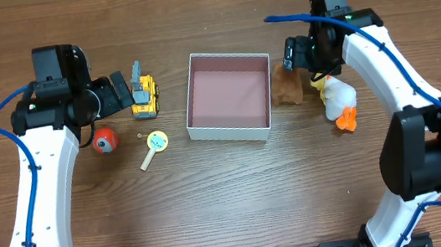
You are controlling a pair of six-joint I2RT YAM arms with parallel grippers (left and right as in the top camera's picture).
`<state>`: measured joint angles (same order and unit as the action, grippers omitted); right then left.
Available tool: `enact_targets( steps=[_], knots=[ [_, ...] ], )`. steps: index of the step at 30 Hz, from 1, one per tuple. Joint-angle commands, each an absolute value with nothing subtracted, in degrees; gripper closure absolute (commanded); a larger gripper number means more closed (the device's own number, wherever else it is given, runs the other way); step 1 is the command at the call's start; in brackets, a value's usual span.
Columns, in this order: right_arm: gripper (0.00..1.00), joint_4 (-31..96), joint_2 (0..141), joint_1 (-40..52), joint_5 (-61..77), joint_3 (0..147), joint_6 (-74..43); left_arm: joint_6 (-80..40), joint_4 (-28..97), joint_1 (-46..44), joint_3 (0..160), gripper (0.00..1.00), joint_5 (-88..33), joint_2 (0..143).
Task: Pack container
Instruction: 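Grasp the brown plush bear with the right gripper, then carry the brown bear left and release it into the box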
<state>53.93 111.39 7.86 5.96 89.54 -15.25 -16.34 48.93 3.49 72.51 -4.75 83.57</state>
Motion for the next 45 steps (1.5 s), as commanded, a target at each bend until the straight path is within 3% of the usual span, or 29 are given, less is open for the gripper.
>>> enact_targets(
  steps=[1, 11, 12, 14, 18, 19, 21, 22, 29, 35, 42, 45],
  knots=[
    [0.17, 53.5, 113.4, 8.2, 7.4, 90.7, -16.8, -15.2, 49.0, 3.7, 73.7, 0.0, -5.6, 84.8],
    [0.17, 53.0, 119.2, 12.0, 10.1, 89.9, -16.8, -15.2, 49.1, 3.7, 73.7, 0.0, -5.6, 86.1],
    [0.21, 52.9, 119.7, 12.3, 10.1, 89.9, -16.8, -15.2, 49.1, 3.7, 73.7, 0.0, -5.6, 86.1],
    [0.43, 52.9, 120.5, 12.5, 10.1, 89.9, -16.8, -15.2, 49.1, 3.7, 73.7, 0.0, -5.6, 86.1],
    [0.6, 52.9, 120.9, 12.5, 9.4, 89.9, -16.8, -15.2, 49.1, 3.7, 73.7, 0.0, -5.6, 86.1],
    [0.71, 52.9, 120.9, 12.5, 6.9, 89.9, -16.8, -15.2, 49.1, 3.7, 73.7, 0.0, -5.6, 86.1],
    [0.84, 53.2, 120.9, 12.5, 4.9, 89.9, -16.8, -15.2, 49.1, 3.7, 73.7, 0.0, -5.6, 86.1],
    [0.96, 53.6, 120.8, 12.5, 3.8, 89.9, -16.8, -15.2, 49.1, 3.7, 73.7, 0.0, -5.6, 86.1],
    [0.96, 61.9, 110.7, 14.2, -3.8, 96.3, -17.1, -15.2, 49.1, 3.7, 73.7, 0.0, -5.6, 86.1],
    [0.96, 61.0, 97.0, 23.6, -0.3, 98.5, -24.1, -15.2, 49.1, 3.7, 73.7, 0.0, -5.6, 86.1],
    [0.96, 54.4, 104.0, 36.5, -4.4, 98.0, -38.6, -15.2, 49.1, 3.7, 73.7, 0.0, -5.6, 86.1],
    [0.96, 53.7, 108.8, 37.5, -6.8, 97.9, -43.2, -15.2, 49.1, 3.7, 73.7, 0.0, -5.6, 86.1]
  ],
)
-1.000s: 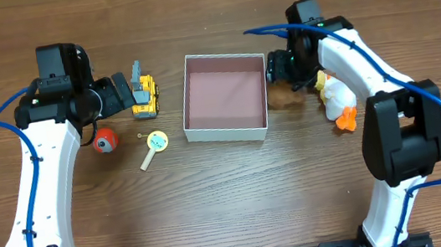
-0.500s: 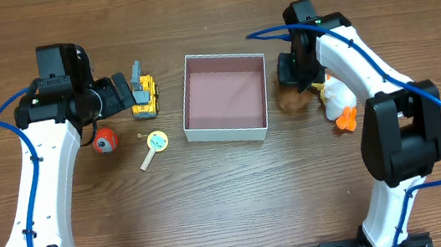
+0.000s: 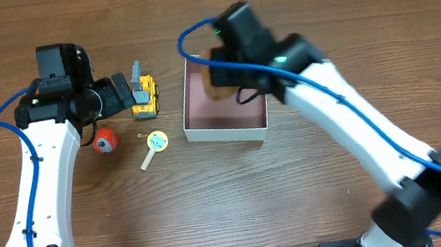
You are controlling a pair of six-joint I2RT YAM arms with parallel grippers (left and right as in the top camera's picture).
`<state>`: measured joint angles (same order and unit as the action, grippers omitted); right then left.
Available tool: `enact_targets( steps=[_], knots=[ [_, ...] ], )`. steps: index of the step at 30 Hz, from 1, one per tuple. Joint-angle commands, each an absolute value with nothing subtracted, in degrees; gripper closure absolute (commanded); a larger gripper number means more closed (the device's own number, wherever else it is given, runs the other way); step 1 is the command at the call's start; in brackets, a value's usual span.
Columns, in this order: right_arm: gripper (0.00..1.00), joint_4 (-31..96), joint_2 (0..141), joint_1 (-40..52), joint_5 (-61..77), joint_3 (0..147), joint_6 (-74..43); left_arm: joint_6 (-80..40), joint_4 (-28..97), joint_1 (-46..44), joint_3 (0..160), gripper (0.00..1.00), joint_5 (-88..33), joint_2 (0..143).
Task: Pack container
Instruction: 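Carry the brown bear left and release it into the box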
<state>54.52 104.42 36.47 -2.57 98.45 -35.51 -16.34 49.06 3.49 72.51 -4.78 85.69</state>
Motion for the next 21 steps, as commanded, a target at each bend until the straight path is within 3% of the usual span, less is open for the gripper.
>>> enact_targets(
  steps=[1, 5, 8, 9, 10, 11, 12, 14, 21],
  knots=[
    [0.96, 53.1, 110.7, 37.5, -6.3, 97.9, -44.1, -15.2, 49.1, 3.7, 73.7, 0.0, -5.6, 86.1],
    [0.93, 47.0, 117.3, 37.5, 0.2, 97.9, -43.7, -15.2, 49.1, 3.7, 73.7, 0.0, -5.6, 86.1],
    [0.81, 43.7, 119.7, 37.4, 1.4, 97.9, -43.0, -15.2, 49.1, 3.7, 73.7, 0.0, -5.6, 86.1],
    [0.69, 43.0, 120.0, 37.4, 1.3, 97.9, -42.8, -15.2, 49.1, 3.7, 73.7, 0.0, -5.6, 86.1],
    [0.49, 42.1, 120.0, 37.4, 1.4, 97.9, -41.6, -15.2, 49.1, 3.7, 73.7, 0.0, -5.6, 86.1],
    [0.36, 41.7, 120.0, 37.4, 1.5, 97.9, -40.6, -15.2, 49.1, 3.7, 73.7, 0.0, -5.6, 86.1],
    [0.27, 41.3, 120.0, 37.4, 1.7, 97.9, -39.1, -15.2, 49.1, 3.7, 73.7, 0.0, -5.6, 86.1],
    [0.19, 41.2, 119.9, 37.4, 2.1, 97.9, -36.9, -15.2, 49.1, 3.7, 73.7, 0.0, -5.6, 86.1],
    [0.14, 42.3, 116.0, 36.8, -1.0, 98.0, -28.4, -15.2, 49.1, 3.7, 73.7, 0.0, -5.6, 86.1]
  ],
)
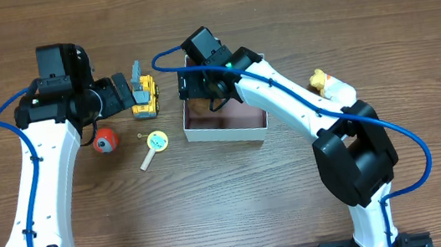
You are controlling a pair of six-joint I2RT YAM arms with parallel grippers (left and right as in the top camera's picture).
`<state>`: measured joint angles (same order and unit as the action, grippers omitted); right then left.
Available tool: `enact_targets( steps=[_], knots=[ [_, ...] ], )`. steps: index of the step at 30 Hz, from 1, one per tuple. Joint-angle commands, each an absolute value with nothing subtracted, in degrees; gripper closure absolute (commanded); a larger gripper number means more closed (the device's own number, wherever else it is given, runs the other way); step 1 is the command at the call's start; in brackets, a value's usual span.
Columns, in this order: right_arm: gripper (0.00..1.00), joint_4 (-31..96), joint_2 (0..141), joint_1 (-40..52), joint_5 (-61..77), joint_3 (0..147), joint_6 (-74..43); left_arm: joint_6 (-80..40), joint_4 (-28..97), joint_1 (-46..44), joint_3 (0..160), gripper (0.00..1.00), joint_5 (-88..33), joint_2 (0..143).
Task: Pack container
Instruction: 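Carry the brown bear left and release it into the box, then grasp the white duck plush with the right gripper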
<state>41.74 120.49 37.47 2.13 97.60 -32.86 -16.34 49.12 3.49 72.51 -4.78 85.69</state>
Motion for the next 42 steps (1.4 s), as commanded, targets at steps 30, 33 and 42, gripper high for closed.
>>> enact_targets(
  steps=[30, 33, 42],
  knots=[
    [0.61, 47.9, 102.8, -4.5, 6.6, 64.8, -10.7, -15.2, 49.1, 3.7, 73.7, 0.0, -5.6, 86.1],
    [0.65, 50.0, 101.8, -4.5, 6.7, 66.4, -10.7, -15.2, 49.1, 3.7, 73.7, 0.0, -5.6, 86.1],
    [0.89, 54.8, 81.3, 2.7, 9.5, 76.6, -24.4, -15.2, 49.1, 3.7, 73.7, 0.0, -5.6, 86.1]
  ],
)
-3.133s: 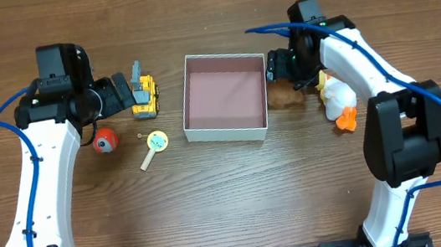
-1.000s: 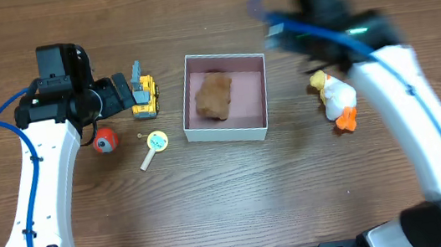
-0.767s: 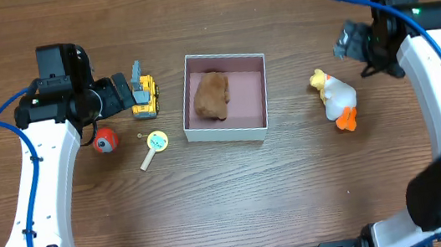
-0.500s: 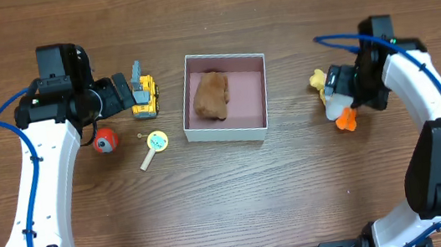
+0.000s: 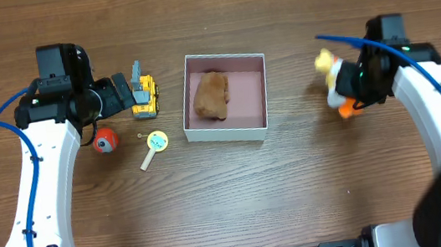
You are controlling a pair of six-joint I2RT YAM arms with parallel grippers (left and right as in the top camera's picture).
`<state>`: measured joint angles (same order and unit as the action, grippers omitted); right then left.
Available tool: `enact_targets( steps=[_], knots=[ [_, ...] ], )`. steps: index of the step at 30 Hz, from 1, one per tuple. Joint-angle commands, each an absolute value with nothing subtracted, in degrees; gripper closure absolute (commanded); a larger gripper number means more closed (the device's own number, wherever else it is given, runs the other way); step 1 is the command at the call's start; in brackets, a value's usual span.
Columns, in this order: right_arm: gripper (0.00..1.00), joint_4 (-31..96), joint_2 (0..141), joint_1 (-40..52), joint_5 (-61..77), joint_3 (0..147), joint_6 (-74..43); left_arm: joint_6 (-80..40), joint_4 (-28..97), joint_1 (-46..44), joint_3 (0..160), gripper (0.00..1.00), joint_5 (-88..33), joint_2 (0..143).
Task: Pack container
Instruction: 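Grasp the white duck plush with the right gripper, then move the duck into the box and open the right gripper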
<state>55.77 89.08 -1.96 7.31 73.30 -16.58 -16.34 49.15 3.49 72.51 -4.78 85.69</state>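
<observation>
The white box with a pink floor (image 5: 257, 94) stands mid-table, and a brown plush (image 5: 210, 95) lies in its left half. To its right is a white and yellow duck toy (image 5: 333, 80) with orange feet, and my right gripper (image 5: 352, 82) is shut on its right side. My left gripper (image 5: 122, 93) hovers open just left of the yellow toy truck (image 5: 144, 96), with nothing between its fingers.
A red ball (image 5: 104, 140) and a yellow round-headed stick toy (image 5: 154, 143) lie below the truck, left of the box. The left arm's blue cable loops out toward the left table edge.
My right gripper was over the box's left side with the brown plush. It has let the plush go there and is now at the duck, which sits slightly farther back. The left arm is unchanged.
My right gripper was at the brown plush just right of the box, next to the duck. Then it was over the box, then low at the box's left side with the plush. Now the plush lies in the box and the gripper holds the duck.
</observation>
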Motion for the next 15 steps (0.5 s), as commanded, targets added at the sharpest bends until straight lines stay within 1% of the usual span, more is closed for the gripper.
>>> enact_targets(
  steps=[1, 4, 5, 7, 8, 9, 10, 12, 15],
  knots=[
    [0.91, 54.1, 79.9, 5.1, 9.5, 76.6, -26.1, -15.2, 49.1, 3.7, 73.7, 0.0, -5.6, 86.1],
    [0.96, 51.5, 79.4, 12.3, 8.4, 76.5, -31.9, -15.2, 49.1, 3.7, 73.7, 0.0, -5.6, 86.1],
    [0.96, 50.0, 80.4, 16.0, 6.7, 76.5, -34.4, -15.2, 49.1, 3.7, 73.7, 0.0, -5.6, 86.1],
    [0.96, 47.3, 83.7, 23.3, -0.8, 76.5, -41.4, -15.2, 49.1, 3.7, 73.7, 0.0, -5.6, 86.1],
    [0.96, 46.9, 85.3, 25.5, -4.5, 76.5, -45.3, -15.2, 49.1, 3.7, 73.7, 0.0, -5.6, 86.1],
    [0.96, 46.3, 88.4, 28.5, -9.4, 76.5, -51.1, -15.2, 49.1, 3.7, 73.7, 0.0, -5.6, 86.1],
    [0.96, 45.3, 91.0, 30.3, -11.6, 76.5, -53.8, -15.2, 49.1, 3.7, 73.7, 0.0, -5.6, 86.1],
    [0.96, 41.8, 96.5, 32.4, -12.4, 76.5, -54.3, -15.2, 49.1, 3.7, 73.7, 0.0, -5.6, 86.1],
    [0.96, 38.3, 103.5, 32.5, -12.4, 76.5, -54.3, -15.2, 49.1, 3.7, 73.7, 0.0, -5.6, 86.1]
  ],
)
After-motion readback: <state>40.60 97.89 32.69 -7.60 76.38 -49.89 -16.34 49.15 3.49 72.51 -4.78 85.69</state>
